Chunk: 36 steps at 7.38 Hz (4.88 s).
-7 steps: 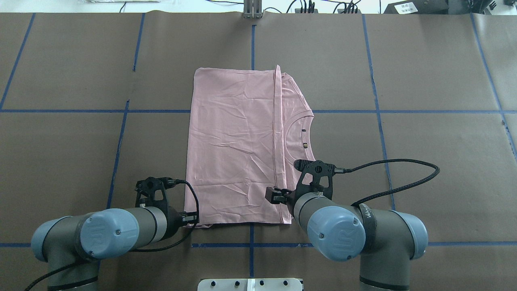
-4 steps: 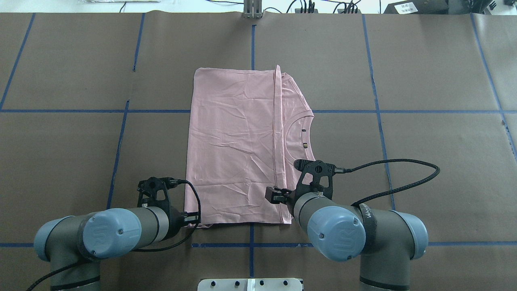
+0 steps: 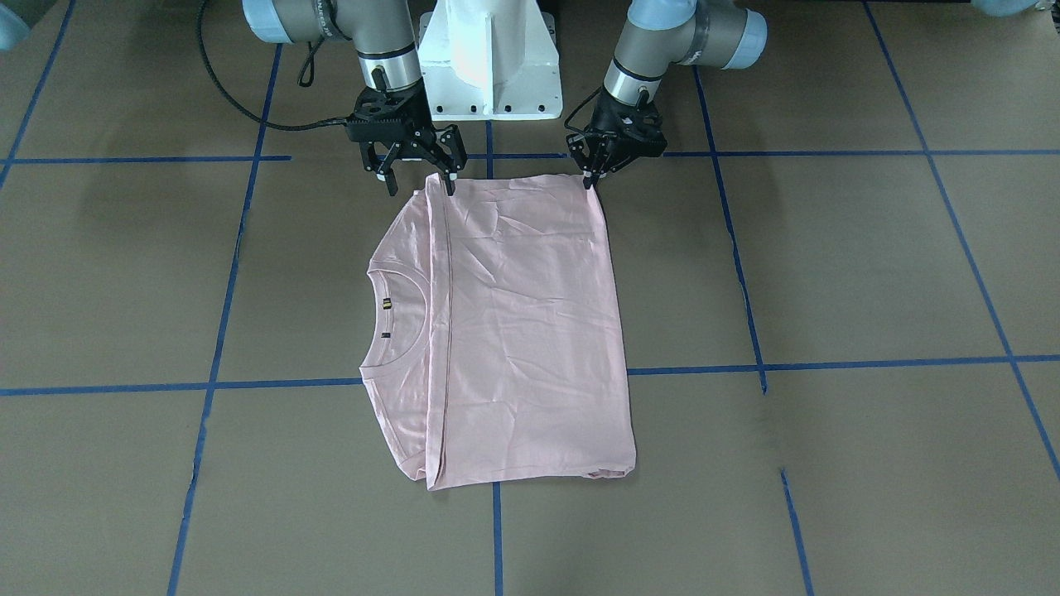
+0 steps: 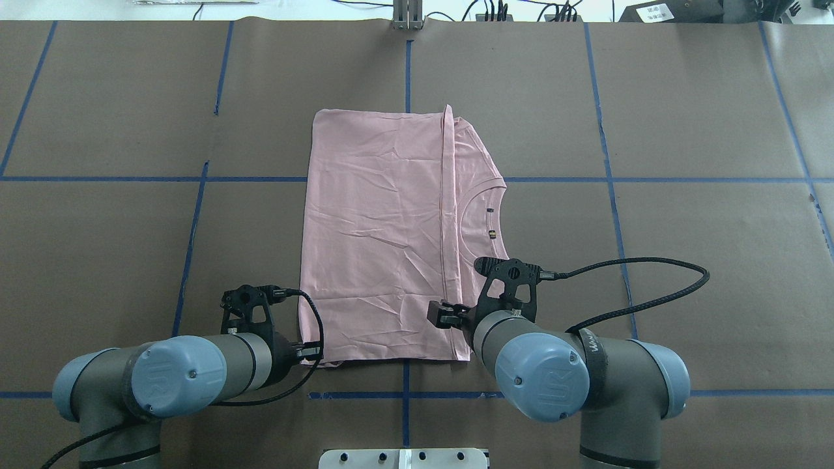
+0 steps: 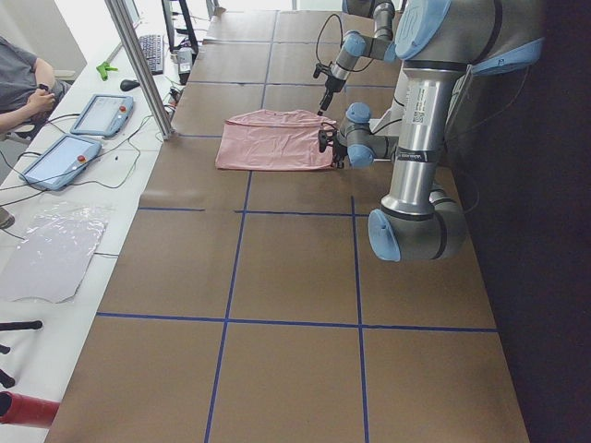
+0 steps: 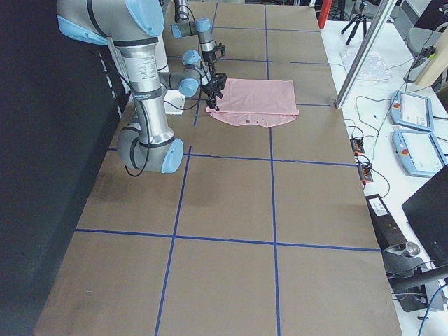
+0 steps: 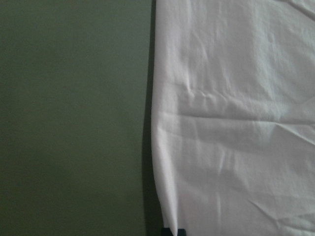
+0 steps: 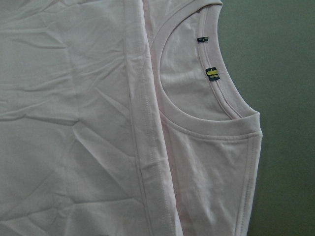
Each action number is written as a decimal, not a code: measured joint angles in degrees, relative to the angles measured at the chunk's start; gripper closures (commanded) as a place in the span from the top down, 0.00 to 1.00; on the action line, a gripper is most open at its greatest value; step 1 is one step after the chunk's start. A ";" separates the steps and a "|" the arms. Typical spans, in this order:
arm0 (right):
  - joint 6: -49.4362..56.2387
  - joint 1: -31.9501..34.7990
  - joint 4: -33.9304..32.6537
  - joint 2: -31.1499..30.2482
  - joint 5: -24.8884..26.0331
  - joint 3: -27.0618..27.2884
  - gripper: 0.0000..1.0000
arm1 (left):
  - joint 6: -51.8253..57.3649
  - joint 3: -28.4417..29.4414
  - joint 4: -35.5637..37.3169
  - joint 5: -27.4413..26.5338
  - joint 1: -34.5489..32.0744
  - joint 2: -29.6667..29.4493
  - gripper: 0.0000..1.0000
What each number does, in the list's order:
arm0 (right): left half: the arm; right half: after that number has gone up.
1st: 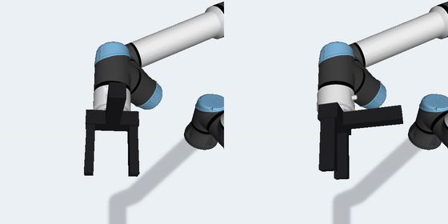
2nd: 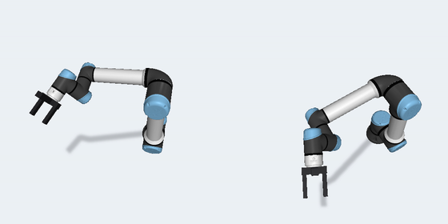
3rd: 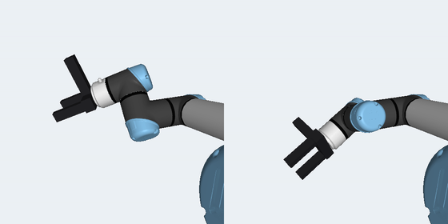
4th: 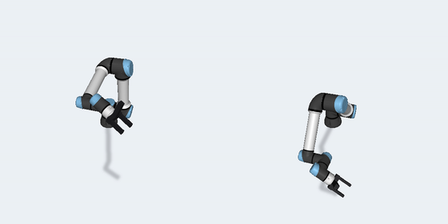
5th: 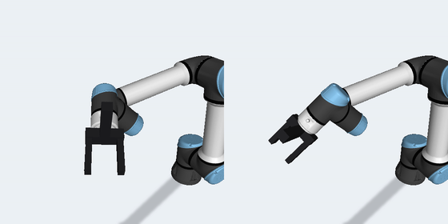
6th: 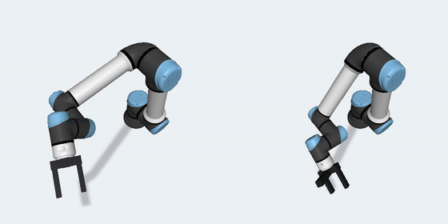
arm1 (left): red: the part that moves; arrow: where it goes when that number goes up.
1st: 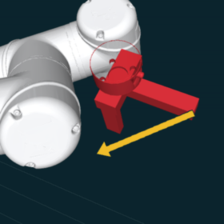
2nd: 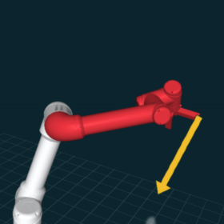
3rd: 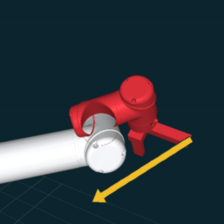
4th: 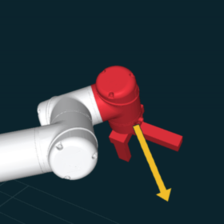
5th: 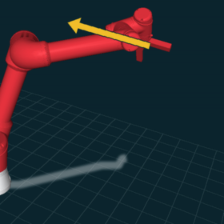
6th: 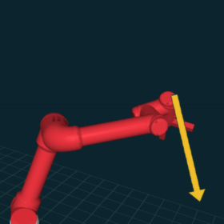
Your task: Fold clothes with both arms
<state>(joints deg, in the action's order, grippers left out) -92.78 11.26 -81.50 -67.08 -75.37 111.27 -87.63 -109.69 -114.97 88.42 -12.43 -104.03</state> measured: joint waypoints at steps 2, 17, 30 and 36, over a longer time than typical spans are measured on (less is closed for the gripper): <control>-3.49 -0.40 -2.48 0.41 -0.11 -0.58 0.68 | 0.00 -0.07 -0.04 0.00 0.03 -0.13 0.00; -8.98 -3.69 -5.57 2.65 0.28 -3.96 0.00 | 0.05 -0.25 -0.25 0.01 0.02 -0.08 0.00; -8.08 -4.78 -8.13 2.48 0.74 -3.90 0.55 | 0.00 -0.34 -0.25 -0.09 -0.02 -0.08 0.00; -8.11 -4.75 -7.90 3.38 1.55 -5.21 0.00 | 0.00 -0.41 -0.25 -0.09 -0.05 -0.03 0.00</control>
<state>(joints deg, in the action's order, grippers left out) -100.89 6.52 -89.40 -63.71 -73.82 106.06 -87.63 -110.10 -115.22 88.33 -12.48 -104.06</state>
